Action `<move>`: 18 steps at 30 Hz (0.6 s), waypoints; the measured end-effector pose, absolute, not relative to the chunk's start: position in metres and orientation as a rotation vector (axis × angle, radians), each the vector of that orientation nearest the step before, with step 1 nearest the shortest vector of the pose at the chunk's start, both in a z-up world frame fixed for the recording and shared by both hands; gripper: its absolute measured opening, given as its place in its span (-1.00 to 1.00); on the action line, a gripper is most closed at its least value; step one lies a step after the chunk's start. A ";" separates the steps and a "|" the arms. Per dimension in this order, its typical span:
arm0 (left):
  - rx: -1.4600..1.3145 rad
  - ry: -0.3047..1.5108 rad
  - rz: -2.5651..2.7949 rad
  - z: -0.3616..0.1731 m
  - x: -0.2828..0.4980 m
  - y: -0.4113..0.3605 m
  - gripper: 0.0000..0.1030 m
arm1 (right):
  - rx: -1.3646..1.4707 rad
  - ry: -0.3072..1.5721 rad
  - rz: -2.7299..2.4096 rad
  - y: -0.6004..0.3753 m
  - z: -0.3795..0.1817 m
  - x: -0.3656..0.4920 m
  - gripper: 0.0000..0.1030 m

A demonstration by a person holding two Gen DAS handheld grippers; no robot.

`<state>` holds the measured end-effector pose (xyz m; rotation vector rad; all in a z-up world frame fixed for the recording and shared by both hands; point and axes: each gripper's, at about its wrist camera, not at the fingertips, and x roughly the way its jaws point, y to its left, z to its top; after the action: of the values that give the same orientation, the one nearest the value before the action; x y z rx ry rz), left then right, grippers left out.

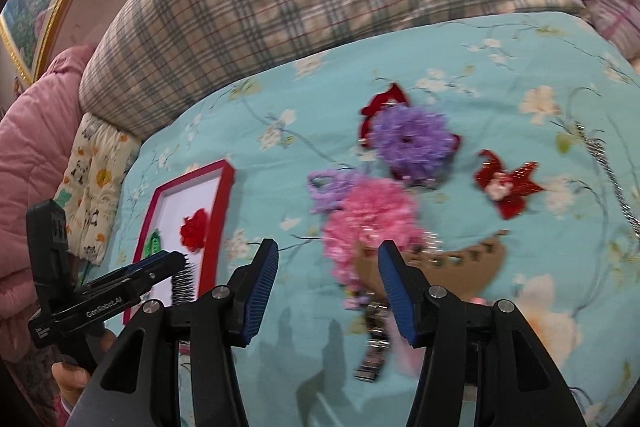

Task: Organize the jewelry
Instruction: 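Move both tools back over the accessory pile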

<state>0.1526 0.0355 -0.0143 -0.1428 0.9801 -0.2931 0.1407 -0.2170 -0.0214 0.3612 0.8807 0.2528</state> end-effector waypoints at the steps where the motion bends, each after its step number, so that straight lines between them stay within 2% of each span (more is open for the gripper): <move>1: -0.138 0.980 -0.299 -0.014 0.153 0.031 -0.13 | 0.368 0.878 0.242 -0.226 -0.022 0.138 0.06; 18: -0.090 1.023 -0.348 -0.030 0.168 -0.018 -0.13 | 0.424 0.907 0.107 -0.293 -0.051 0.117 0.15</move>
<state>0.1679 -0.0182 -0.0301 -0.0905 1.0229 -0.3480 0.1173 -0.2928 -0.0509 0.4241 0.9073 0.1071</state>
